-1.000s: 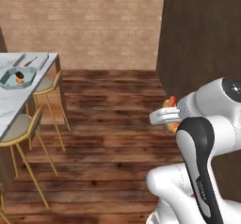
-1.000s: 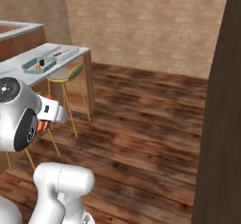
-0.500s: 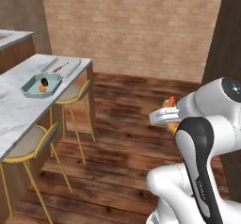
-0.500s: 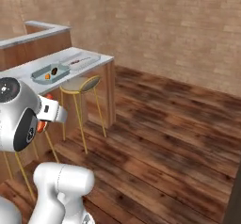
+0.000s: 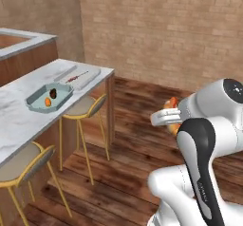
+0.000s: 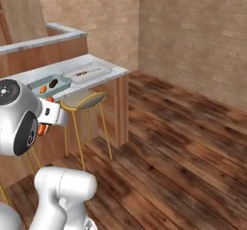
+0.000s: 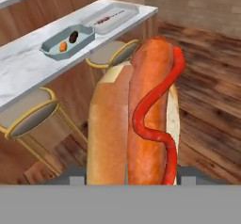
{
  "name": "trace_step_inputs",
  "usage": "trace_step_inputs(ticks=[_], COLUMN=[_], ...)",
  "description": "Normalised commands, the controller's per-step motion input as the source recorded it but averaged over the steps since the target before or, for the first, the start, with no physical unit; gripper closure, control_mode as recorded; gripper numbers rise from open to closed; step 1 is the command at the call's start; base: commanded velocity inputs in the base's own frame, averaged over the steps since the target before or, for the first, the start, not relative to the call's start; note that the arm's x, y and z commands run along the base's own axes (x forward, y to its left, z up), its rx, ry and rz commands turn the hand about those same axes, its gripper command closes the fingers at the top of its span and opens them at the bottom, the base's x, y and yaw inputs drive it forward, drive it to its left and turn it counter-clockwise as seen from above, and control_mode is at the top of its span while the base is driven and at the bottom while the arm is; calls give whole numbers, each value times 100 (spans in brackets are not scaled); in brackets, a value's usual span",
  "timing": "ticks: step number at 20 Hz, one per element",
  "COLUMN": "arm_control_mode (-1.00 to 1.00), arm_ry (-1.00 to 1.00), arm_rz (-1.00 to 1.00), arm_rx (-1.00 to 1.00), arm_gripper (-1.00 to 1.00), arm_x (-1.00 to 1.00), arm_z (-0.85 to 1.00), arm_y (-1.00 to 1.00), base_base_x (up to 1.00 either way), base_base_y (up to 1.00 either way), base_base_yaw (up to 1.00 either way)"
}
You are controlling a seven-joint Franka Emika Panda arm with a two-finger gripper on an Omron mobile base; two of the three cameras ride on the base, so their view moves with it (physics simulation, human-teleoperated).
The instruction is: Place the cold items (carrot and sweet potato) from the fridge in one tupperware on the dining counter. Place the warm items (kebab skewer and hot dog) in the stove area in another tupperware.
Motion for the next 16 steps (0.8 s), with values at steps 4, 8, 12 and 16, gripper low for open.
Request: trace_step_inputs(ticks=[4, 8, 12, 16], arm_control_mode=[100, 100, 100, 100], arm_ry=[0, 0, 0, 0], arm_rz=[0, 0, 0, 0], arm_rx=[0, 0, 0, 0], arm_gripper=[100, 100, 100, 100], arm_x=[0, 0, 0, 0], arm_z=[0, 0, 0, 0], arm_y=[0, 0, 0, 0], base_base_x=[93, 86, 85, 87], base_base_y=[-67, -71, -70, -65], base_base_yaw=[37, 36, 36, 37])
